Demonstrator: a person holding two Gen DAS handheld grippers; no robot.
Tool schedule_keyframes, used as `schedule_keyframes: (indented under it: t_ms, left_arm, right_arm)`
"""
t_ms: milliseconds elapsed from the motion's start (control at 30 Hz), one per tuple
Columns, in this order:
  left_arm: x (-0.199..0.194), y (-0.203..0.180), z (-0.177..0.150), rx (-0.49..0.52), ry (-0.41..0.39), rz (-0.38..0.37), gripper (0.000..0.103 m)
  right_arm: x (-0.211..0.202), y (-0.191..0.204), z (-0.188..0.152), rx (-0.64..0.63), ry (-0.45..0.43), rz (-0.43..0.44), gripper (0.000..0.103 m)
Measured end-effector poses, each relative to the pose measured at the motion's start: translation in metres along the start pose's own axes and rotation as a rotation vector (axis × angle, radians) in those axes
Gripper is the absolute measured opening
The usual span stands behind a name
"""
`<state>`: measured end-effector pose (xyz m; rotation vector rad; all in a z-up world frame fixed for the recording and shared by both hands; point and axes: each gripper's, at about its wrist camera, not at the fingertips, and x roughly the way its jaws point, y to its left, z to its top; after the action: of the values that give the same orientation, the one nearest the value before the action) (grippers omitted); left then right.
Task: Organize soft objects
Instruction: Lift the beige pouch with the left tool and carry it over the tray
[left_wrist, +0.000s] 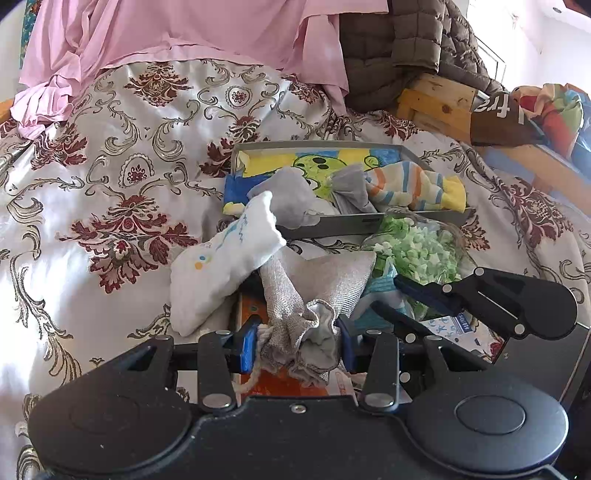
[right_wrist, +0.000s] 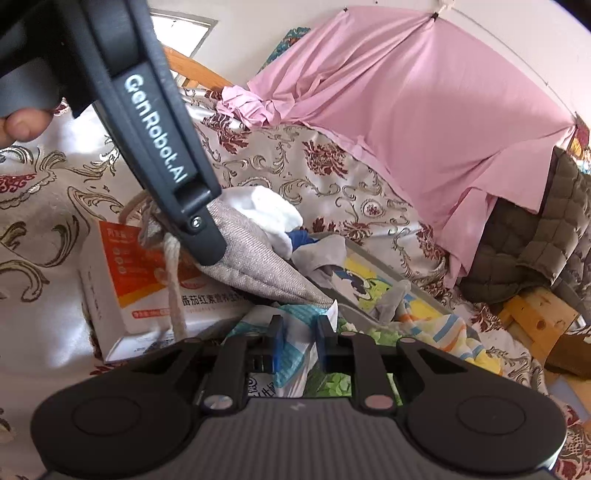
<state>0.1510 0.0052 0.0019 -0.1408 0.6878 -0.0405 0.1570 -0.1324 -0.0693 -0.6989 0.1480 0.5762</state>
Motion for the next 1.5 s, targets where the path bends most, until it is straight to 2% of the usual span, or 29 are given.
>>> schedule_keyframes:
  t_ms: [300, 500, 833, 1000, 1233, 1367, 1500]
  left_arm:
    - [-0.019, -0.001, 0.003, -0.017, -0.067, 0.012, 0.042]
    - [-0.033, -0.011, 0.009, 0.01, -0.111, -0.009, 0.042]
    - [-0.039, -0.024, 0.052, 0.041, -0.214, -0.029, 0.042]
    - [-0.016, -0.028, 0.087, 0.039, -0.254, 0.0, 0.042]
    - [0.045, -0.034, 0.137, 0.049, -0.283, 0.014, 0.042]
    - [0.083, -0.035, 0.154, 0.058, -0.266, 0.015, 0.042]
    - [0.119, -0.033, 0.163, 0.062, -0.223, 0.022, 0.042]
  right_arm:
    - [-0.018, 0.001, 0.005, -0.03, -0.046, -0.06, 0.018]
    - [-0.03, -0.008, 0.01, -0.029, -0.081, -0.117, 0.018]
    - [-0.017, -0.053, 0.02, 0.054, -0.136, -0.229, 0.018]
    - [0.01, -0.095, 0.027, 0.111, -0.14, -0.254, 0.018]
    - [0.066, -0.159, 0.028, 0.252, -0.068, -0.216, 0.018]
    - [0.091, -0.184, 0.021, 0.35, 0.003, -0.177, 0.018]
    - [0.108, -0.195, 0.015, 0.374, 0.065, -0.155, 0.018]
